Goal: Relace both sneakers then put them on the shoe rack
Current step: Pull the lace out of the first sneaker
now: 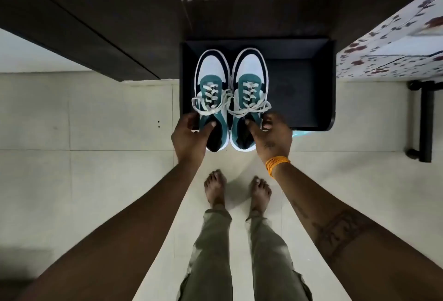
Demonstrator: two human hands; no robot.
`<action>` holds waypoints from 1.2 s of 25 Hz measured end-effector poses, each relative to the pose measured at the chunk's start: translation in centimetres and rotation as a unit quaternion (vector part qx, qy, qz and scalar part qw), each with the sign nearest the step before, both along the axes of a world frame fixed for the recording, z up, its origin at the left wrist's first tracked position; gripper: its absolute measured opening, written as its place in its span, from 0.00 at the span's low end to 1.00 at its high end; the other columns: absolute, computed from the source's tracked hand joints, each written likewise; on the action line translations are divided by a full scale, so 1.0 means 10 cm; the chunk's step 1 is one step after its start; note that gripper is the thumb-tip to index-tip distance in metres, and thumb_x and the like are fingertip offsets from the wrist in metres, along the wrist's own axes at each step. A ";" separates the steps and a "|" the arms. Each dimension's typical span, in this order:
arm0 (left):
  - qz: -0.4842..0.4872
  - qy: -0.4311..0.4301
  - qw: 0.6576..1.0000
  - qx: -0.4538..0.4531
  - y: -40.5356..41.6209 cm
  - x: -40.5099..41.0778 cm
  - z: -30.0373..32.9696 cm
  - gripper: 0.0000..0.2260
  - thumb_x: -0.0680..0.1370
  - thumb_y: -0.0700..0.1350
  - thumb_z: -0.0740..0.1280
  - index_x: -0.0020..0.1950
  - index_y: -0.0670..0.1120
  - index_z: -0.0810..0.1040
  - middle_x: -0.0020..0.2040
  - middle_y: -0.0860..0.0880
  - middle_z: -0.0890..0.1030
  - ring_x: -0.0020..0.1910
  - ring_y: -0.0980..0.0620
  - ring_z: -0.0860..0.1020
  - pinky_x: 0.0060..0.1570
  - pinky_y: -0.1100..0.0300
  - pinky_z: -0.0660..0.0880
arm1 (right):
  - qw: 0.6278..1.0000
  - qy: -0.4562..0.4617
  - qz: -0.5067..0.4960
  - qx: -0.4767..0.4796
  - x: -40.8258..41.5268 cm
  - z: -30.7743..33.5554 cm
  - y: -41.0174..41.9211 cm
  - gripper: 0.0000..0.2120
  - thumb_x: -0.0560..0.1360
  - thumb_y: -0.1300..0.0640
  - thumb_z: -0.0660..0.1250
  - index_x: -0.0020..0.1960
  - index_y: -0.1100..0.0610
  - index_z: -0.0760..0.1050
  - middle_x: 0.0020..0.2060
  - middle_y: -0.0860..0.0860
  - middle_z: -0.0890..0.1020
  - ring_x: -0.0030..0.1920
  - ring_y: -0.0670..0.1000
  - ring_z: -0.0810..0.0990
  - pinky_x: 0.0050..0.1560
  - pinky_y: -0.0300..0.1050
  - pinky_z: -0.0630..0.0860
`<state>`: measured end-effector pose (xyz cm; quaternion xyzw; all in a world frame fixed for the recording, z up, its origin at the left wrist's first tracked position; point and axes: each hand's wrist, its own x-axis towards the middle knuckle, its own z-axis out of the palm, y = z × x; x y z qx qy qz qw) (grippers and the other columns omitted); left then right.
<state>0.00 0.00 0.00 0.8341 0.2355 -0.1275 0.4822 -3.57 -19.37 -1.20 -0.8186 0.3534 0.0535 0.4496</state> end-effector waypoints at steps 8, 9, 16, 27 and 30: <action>0.025 -0.055 0.997 0.048 -0.04 -0.08 0.03 0.06 0.75 0.45 0.74 0.49 0.50 0.80 0.41 0.57 0.83 0.43 0.57 0.81 0.45 0.62 0.76 | 0.995 -0.061 -0.021 -0.073 0.00 0.05 0.01 0.05 0.74 0.55 0.72 0.45 0.56 0.79 0.42 0.50 0.83 0.43 0.53 0.80 0.43 0.46 0.76; 0.029 -0.052 0.996 0.064 -0.03 -0.09 0.06 0.05 0.76 0.46 0.74 0.48 0.51 0.79 0.41 0.57 0.83 0.42 0.57 0.81 0.44 0.62 0.76 | 0.996 -0.053 -0.027 -0.070 -0.02 0.08 -0.01 0.04 0.74 0.56 0.71 0.45 0.56 0.79 0.41 0.50 0.83 0.43 0.53 0.80 0.43 0.45 0.75; 0.054 -0.049 0.995 0.069 0.06 -0.48 0.50 0.06 0.76 0.47 0.74 0.43 0.50 0.78 0.40 0.56 0.83 0.41 0.54 0.81 0.44 0.59 0.77 | 0.996 -0.080 -0.008 -0.045 -0.47 0.50 -0.09 0.02 0.73 0.58 0.70 0.42 0.56 0.78 0.43 0.51 0.81 0.44 0.54 0.79 0.47 0.49 0.76; 0.061 -0.063 0.995 0.040 0.13 -1.77 1.28 0.10 0.76 0.44 0.74 0.37 0.51 0.76 0.40 0.56 0.84 0.39 0.61 0.79 0.40 0.63 0.71 | 0.995 -0.088 -0.012 -0.044 -1.87 1.20 -0.03 0.05 0.74 0.59 0.72 0.40 0.55 0.77 0.39 0.49 0.80 0.41 0.50 0.79 0.49 0.50 0.78; 0.049 -0.072 0.996 0.027 0.31 -2.22 1.32 0.08 0.76 0.44 0.73 0.39 0.49 0.77 0.40 0.55 0.84 0.41 0.56 0.81 0.41 0.62 0.71 | 0.992 -0.103 -0.021 -0.066 -2.41 1.27 0.11 0.05 0.74 0.59 0.72 0.41 0.55 0.77 0.40 0.49 0.80 0.41 0.50 0.79 0.47 0.47 0.77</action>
